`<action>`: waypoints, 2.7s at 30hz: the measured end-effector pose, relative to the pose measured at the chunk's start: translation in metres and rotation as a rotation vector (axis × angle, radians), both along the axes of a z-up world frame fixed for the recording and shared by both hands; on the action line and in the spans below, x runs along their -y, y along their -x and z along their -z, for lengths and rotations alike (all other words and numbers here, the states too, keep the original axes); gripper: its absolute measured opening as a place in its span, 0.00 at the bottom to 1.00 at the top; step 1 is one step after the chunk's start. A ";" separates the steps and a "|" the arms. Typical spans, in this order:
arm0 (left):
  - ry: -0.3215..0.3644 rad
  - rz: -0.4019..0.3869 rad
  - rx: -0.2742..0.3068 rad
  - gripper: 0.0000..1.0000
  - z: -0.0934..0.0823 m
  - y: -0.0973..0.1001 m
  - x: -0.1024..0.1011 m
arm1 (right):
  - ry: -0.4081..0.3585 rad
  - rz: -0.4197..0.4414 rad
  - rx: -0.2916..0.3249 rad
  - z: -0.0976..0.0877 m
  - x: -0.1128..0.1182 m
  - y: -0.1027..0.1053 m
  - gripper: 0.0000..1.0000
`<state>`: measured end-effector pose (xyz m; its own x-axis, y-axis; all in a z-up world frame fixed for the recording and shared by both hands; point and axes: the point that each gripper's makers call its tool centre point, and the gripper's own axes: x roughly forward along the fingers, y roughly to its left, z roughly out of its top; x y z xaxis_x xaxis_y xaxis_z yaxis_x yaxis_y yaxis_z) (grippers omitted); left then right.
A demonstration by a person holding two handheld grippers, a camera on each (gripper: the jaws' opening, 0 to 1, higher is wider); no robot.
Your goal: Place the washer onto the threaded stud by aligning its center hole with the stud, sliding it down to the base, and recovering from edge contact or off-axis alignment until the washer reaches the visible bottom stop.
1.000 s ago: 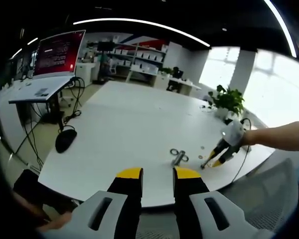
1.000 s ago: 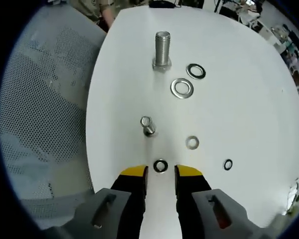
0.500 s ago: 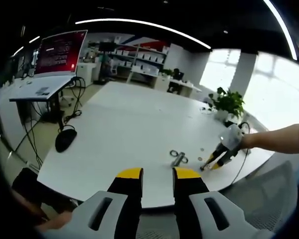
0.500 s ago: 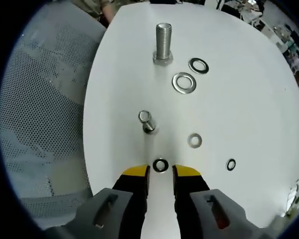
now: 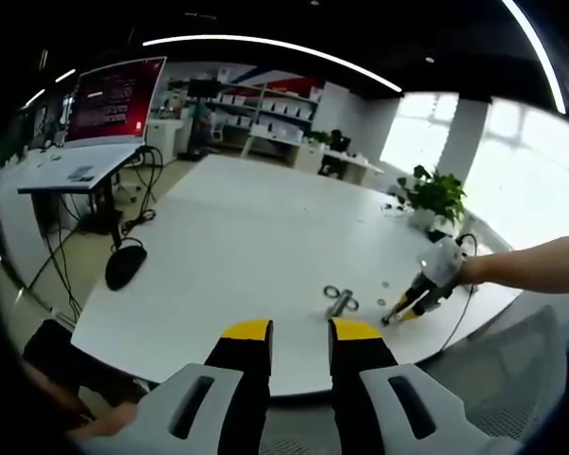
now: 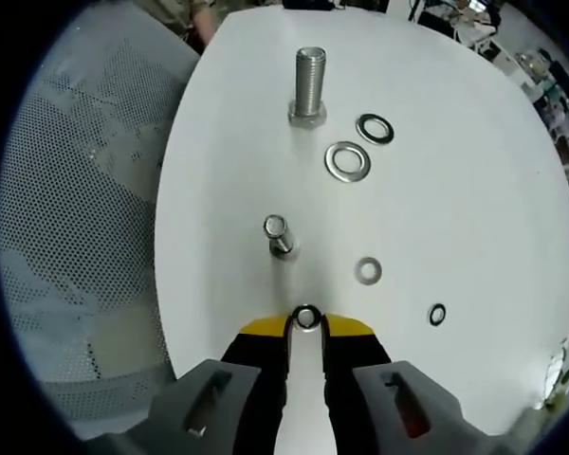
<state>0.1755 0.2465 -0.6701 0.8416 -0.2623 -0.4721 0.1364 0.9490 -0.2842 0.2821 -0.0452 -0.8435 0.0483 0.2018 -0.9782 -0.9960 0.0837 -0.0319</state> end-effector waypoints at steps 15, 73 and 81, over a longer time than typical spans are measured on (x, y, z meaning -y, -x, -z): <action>0.000 0.004 0.000 0.21 0.000 0.000 0.000 | -0.064 -0.002 0.017 -0.030 -0.020 0.006 0.14; -0.007 0.034 -0.001 0.22 0.001 0.002 0.004 | 0.047 -0.143 -0.018 -0.027 -0.051 0.008 0.14; -0.007 0.034 -0.001 0.22 0.001 0.002 0.004 | 0.057 -0.141 -0.024 -0.017 -0.051 0.006 0.14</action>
<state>0.1736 0.2429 -0.6708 0.8320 -0.2876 -0.4744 0.1687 0.9458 -0.2775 0.2758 0.0062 -0.8263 -0.0001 0.1492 -0.9888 -0.9983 -0.0582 -0.0087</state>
